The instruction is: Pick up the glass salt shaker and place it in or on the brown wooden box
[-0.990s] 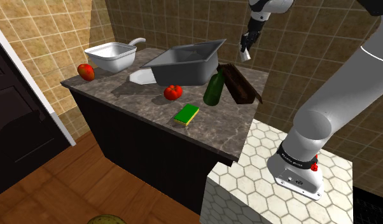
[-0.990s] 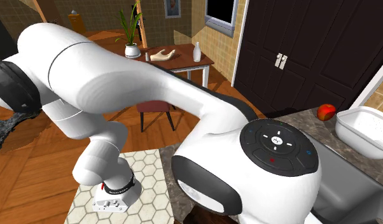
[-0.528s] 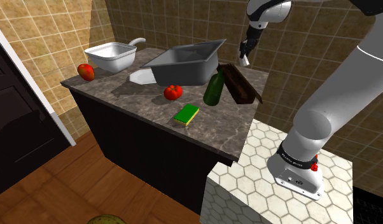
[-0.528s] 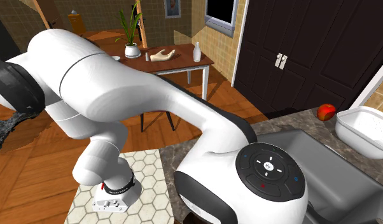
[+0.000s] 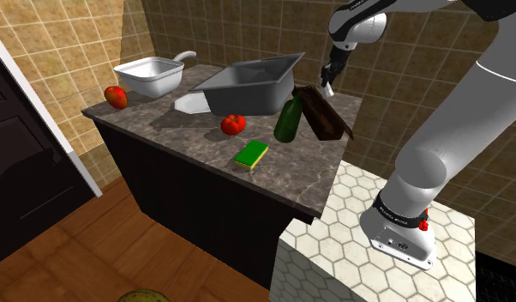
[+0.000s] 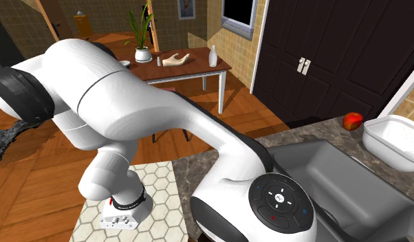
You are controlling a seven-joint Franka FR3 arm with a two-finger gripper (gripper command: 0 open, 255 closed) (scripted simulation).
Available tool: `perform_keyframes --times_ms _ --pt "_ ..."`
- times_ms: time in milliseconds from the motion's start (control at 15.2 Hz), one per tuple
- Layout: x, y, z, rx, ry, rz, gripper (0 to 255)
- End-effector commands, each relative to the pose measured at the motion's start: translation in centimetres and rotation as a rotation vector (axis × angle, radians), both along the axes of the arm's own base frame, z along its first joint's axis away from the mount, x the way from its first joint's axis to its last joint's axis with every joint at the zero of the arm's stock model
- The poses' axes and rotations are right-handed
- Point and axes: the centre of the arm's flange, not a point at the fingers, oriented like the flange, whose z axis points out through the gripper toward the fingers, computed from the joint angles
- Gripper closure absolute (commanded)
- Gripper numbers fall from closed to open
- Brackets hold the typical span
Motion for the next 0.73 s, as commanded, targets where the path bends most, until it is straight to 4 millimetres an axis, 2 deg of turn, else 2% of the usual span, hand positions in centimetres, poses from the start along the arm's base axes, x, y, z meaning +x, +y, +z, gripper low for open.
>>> perform_keyframes --times_ms 0,396,462,660 --pt "0.06 -0.03 -0.27 -0.001 -0.001 0.0 255" --pt "0.06 -0.03 -0.27 0.0 -0.001 0.0 255" --pt "0.06 -0.03 -0.27 0.0 -0.001 0.0 0" --pt "0.06 -0.03 -0.27 0.0 -0.001 0.0 0"
